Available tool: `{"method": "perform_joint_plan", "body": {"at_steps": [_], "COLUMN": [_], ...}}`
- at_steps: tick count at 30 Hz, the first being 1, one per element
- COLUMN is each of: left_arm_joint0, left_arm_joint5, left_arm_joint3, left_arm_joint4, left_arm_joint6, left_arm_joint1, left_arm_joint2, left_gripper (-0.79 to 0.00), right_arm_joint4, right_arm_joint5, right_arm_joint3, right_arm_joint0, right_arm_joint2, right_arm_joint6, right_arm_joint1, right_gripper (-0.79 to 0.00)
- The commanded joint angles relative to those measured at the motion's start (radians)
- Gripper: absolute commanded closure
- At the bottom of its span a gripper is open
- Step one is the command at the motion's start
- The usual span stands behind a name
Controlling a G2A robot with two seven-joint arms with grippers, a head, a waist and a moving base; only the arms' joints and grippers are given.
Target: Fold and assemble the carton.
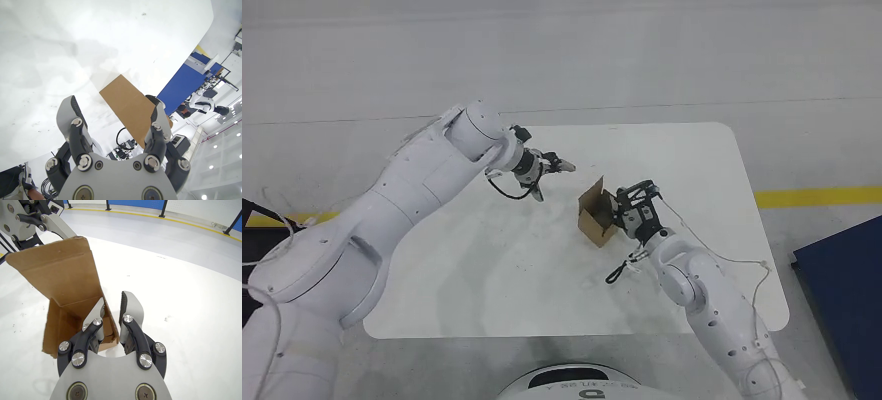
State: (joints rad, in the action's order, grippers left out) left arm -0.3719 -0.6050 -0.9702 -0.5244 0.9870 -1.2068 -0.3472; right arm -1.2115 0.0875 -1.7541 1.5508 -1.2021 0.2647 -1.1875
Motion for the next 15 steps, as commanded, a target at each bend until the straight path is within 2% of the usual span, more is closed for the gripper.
{"method": "perform_joint_plan", "body": {"at_steps": [1,3,6,7,10,15], "left_arm_joint0": [-0.037,-0.083,-0.159,-0.186,-0.269,-0.406], "left_arm_joint5": [-0.018,-0.047,-0.088,-0.102,-0.139,-0.169], "left_arm_joint3": [-0.079,-0.168,-0.301,-0.345,-0.468,-0.637], "left_arm_joint4": [0.008,0.022,0.044,0.051,0.078,0.12], "left_arm_joint6": [-0.016,-0.038,-0.072,-0.083,-0.106,-0.113], "left_arm_joint1": [0.039,0.082,0.147,0.168,0.228,0.31], "left_arm_joint2": [-0.036,-0.078,-0.156,-0.185,-0.274,-0.421], "left_gripper": [-0.711,-0.711,-0.708,-0.702,-0.702,-0.705], "right_arm_joint4": [0.001,-0.001,0.002,0.012,0.032,0.053], "right_arm_joint5": [-0.002,-0.005,-0.017,-0.047,-0.227,-0.35], "right_arm_joint3": [-0.002,-0.007,-0.023,-0.033,-0.079,-0.13], "right_arm_joint0": [0.001,-0.004,-0.005,-0.002,0.021,0.052], "right_arm_joint2": [0.005,0.015,0.029,0.028,0.029,0.056], "right_arm_joint6": [0.023,0.047,0.065,0.058,0.041,0.056], "right_arm_joint1": [-0.001,-0.002,-0.006,-0.008,-0.02,-0.032], "right_gripper": [-0.135,0.0,0.0,0.0,0.0,0.0]}}
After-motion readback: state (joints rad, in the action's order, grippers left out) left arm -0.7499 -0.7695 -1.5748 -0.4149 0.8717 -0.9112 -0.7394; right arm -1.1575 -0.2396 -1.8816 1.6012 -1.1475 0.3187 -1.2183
